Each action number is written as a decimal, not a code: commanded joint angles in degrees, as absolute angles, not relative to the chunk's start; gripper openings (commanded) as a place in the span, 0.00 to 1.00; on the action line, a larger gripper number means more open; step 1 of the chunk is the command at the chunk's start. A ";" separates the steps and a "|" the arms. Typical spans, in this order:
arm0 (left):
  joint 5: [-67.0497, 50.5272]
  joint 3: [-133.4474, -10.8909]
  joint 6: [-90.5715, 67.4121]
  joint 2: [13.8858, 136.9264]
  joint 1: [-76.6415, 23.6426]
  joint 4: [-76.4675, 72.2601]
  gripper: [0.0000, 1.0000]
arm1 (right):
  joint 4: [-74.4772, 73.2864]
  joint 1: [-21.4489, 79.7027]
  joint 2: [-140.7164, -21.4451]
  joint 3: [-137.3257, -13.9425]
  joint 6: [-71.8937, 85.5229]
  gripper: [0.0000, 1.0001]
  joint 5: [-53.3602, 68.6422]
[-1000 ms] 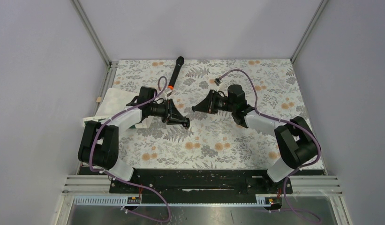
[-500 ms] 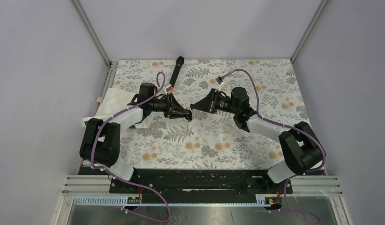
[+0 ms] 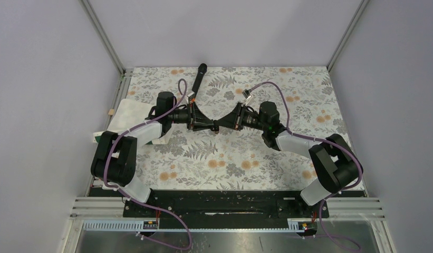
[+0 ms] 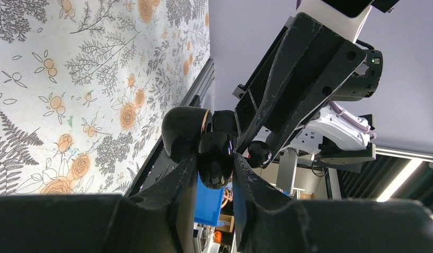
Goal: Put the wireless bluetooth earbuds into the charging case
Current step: Insert the right earbud into the right side groove of the charging case.
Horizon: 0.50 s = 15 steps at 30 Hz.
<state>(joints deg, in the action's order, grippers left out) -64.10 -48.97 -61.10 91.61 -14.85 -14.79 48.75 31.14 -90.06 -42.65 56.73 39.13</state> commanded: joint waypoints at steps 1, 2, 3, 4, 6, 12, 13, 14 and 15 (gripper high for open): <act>-66.87 -48.51 -61.86 91.30 -15.17 -18.98 0.00 | 50.37 31.64 -89.21 -43.46 54.86 0.08 39.96; -67.07 -48.59 -61.83 91.31 -15.17 -19.01 0.00 | 50.37 31.64 -89.35 -43.42 54.86 0.08 40.01; -67.37 -48.68 -61.79 91.24 -15.24 -19.11 0.00 | 50.44 31.64 -89.53 -43.50 54.91 0.08 40.01; -67.76 -48.72 -61.72 91.30 -15.31 -19.14 0.00 | 50.57 31.64 -89.69 -43.50 54.93 0.08 39.93; -68.39 -48.86 -61.66 91.25 -15.38 -19.16 0.00 | 50.75 31.64 -89.82 -43.51 54.95 0.08 39.86; -69.31 -49.04 -61.60 91.30 -16.15 -19.29 0.00 | 50.68 31.64 -89.74 -43.33 53.78 0.09 39.55; -69.41 -49.04 -61.73 91.28 -16.22 -19.54 0.00 | 50.77 31.64 -89.79 -43.35 53.71 0.09 39.55; -69.62 -49.04 -61.82 91.35 -16.32 -19.71 0.00 | 50.86 31.59 -89.83 -43.42 53.70 0.09 39.55; -69.95 -48.93 -62.09 91.48 -16.43 -20.26 0.00 | 51.01 31.57 -89.92 -43.42 53.70 0.09 39.63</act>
<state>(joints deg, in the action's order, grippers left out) -66.72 -48.97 -61.52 91.61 -15.33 -15.20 48.73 31.14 -90.06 -42.65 55.35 39.09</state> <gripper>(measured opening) 0.262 0.242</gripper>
